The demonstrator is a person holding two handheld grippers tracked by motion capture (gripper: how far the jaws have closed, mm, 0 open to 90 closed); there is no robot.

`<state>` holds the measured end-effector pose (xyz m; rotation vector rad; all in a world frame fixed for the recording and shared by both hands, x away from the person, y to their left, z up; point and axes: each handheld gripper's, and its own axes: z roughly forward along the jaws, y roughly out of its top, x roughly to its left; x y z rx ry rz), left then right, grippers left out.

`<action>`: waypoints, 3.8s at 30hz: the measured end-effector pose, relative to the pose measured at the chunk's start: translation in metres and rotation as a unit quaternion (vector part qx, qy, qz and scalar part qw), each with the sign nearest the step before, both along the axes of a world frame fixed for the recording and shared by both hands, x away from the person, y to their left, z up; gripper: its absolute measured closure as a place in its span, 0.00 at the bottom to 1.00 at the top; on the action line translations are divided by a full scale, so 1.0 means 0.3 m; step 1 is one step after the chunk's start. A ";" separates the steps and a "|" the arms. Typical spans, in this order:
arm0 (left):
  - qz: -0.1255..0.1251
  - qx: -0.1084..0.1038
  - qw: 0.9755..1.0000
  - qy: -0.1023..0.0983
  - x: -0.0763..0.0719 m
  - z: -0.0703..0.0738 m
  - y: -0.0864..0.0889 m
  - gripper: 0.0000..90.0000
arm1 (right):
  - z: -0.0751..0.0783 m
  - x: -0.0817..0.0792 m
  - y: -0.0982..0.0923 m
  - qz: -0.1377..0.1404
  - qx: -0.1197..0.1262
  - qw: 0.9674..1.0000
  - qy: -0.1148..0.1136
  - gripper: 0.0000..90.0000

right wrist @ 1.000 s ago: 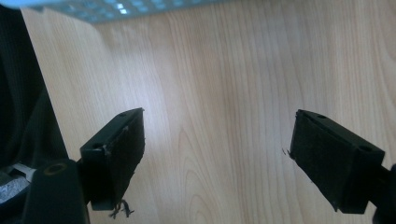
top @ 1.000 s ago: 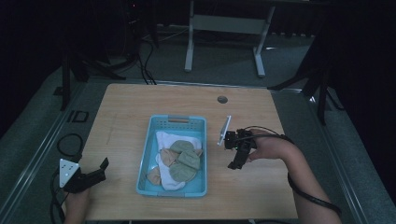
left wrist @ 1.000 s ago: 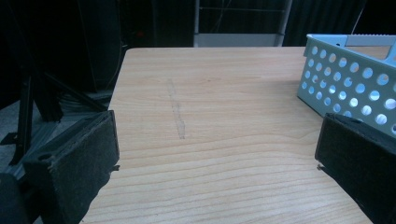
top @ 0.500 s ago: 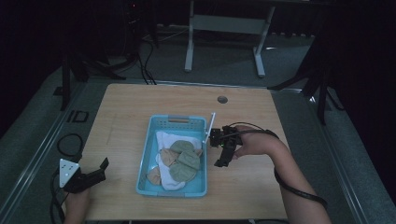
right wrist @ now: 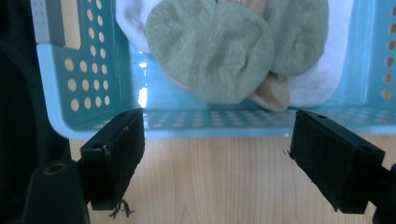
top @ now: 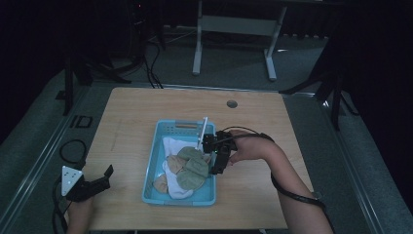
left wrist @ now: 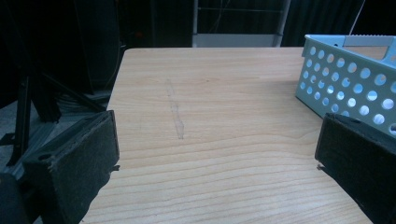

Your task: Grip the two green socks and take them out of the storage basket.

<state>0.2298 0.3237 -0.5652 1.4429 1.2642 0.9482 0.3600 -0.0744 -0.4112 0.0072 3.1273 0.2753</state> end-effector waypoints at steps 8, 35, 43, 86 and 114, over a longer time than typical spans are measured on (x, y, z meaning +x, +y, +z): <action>-0.001 -0.001 1.000 -0.001 0.000 0.000 0.001 0.00 | -0.029 -0.003 0.069 0.021 -0.008 1.000 0.000 0.20; -0.004 -0.002 1.000 0.000 0.000 0.000 0.002 0.00 | -0.223 -0.001 0.167 0.032 -0.044 0.998 0.011 0.37; -0.005 -0.002 1.000 0.001 0.001 0.000 0.001 0.00 | -0.240 0.004 0.191 0.023 -0.059 0.998 -0.002 0.56; -0.004 -0.002 1.000 0.003 0.002 0.000 0.001 0.00 | 0.159 0.004 0.004 -0.005 0.005 0.997 -0.080 0.95; -0.003 0.006 1.000 0.001 0.001 0.000 -0.005 0.00 | -0.001 0.121 -0.420 -0.145 0.012 0.988 -0.052 0.95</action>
